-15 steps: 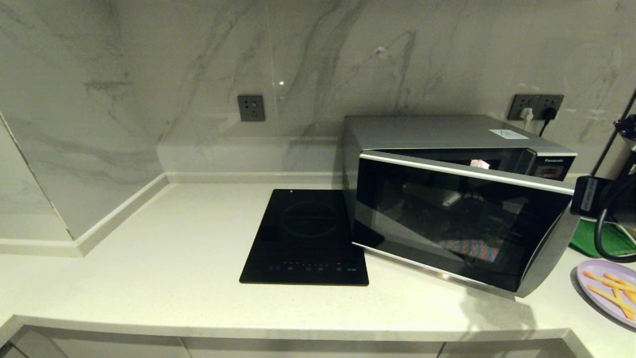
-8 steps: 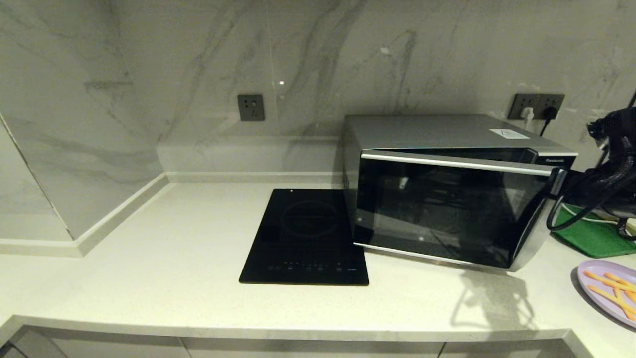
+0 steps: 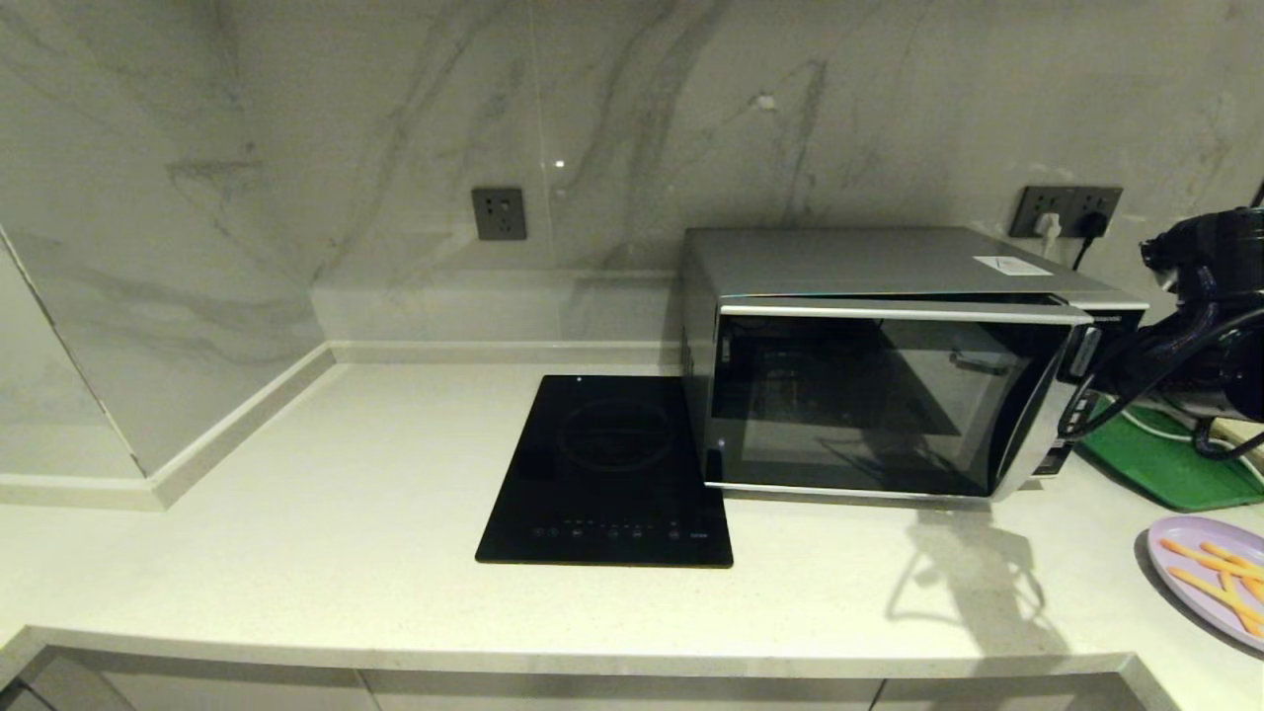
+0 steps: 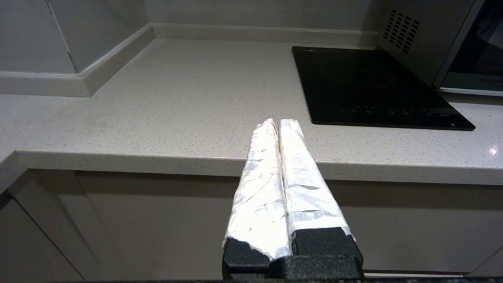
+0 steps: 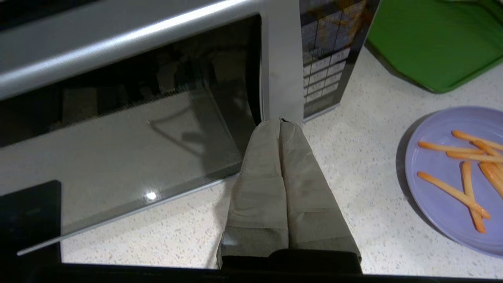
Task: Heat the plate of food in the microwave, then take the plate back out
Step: Close the microwave oven
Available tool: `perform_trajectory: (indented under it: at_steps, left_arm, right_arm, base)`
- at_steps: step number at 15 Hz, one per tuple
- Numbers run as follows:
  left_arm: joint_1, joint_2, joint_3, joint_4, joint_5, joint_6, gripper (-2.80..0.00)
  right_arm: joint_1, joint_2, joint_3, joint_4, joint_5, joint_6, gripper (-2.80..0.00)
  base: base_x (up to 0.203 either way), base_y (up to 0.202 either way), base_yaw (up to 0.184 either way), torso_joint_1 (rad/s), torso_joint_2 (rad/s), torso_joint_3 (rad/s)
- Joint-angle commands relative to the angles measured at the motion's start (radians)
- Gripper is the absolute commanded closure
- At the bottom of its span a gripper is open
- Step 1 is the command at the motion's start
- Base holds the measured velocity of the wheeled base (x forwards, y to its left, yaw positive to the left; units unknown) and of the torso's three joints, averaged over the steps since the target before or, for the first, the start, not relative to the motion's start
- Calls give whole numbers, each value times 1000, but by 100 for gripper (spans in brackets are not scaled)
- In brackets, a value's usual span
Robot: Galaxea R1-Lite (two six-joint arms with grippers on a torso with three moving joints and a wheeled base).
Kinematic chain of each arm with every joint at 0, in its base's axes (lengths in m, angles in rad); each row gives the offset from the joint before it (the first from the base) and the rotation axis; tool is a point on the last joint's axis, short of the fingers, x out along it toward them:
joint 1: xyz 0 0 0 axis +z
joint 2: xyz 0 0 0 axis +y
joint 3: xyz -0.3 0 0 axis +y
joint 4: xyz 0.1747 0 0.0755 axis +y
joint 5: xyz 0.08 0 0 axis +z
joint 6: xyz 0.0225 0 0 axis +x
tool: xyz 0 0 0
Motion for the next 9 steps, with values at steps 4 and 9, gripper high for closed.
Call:
perform_trajectory:
  at_steps: [4,9]
  left_arm:
    - [1,-2,0,0,0,-1,0]
    - [1,-1,0,0,0,-1,0]
  right_arm:
    - [0,65,-111,1,-2,-1,0]
    - [0,172,-222,1,-4,2,0]
  base:
    - [0,0,0,0,0,0]
    - [0,0,0,0,0,0]
